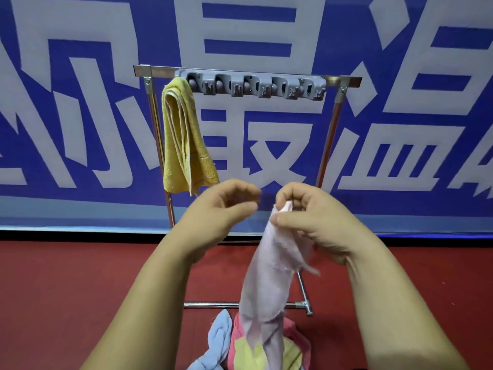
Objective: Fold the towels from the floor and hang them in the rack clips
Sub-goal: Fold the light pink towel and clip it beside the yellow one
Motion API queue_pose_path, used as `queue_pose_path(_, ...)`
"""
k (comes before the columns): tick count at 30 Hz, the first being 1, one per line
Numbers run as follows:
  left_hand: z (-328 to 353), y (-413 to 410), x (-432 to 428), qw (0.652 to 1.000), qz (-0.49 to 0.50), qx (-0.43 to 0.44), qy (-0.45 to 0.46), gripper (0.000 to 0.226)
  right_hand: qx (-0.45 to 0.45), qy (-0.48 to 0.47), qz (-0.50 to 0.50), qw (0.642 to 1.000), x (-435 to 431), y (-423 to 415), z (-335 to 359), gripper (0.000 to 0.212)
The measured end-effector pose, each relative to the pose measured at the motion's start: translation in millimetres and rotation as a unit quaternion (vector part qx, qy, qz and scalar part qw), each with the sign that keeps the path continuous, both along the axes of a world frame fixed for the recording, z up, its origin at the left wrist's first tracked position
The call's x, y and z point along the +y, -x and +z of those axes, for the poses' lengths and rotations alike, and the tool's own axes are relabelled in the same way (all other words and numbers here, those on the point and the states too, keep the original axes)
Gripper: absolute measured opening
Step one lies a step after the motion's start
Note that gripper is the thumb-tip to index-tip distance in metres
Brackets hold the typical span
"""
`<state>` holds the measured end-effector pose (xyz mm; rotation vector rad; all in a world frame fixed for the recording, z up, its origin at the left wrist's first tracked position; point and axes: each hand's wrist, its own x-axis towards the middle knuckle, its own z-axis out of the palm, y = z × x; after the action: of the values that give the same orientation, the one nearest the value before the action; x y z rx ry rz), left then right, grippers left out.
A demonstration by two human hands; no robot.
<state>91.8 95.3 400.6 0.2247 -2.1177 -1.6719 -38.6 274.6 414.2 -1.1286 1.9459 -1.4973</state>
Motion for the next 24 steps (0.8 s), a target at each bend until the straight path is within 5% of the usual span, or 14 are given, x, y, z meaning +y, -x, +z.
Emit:
queue_pose_path(4, -4, 4, 5, 0.987, -0.151, -0.058, -0.003, 0.035, 0.008, -0.021, 0.047, 0.999, -4, -3, 6, 0.03)
queue_pose_path(10, -8, 9, -2, 1.0, -0.018, -0.006, -0.005, 0.003, 0.048, -0.072, 0.002, 0.996, 4, 4, 4, 0.035)
queue_pose_path(14, -3, 7, -5, 0.998, 0.054, 0.032, -0.025, 0.009, 0.133, -0.164, -0.016, 0.977, 11, 11, -10, 0.008)
queue_pose_path(24, -2, -2, -16, 0.991, 0.13, 0.042, -0.011, 0.029, 0.108, 0.021, -0.167, 0.98, 9, 21, 7, 0.028)
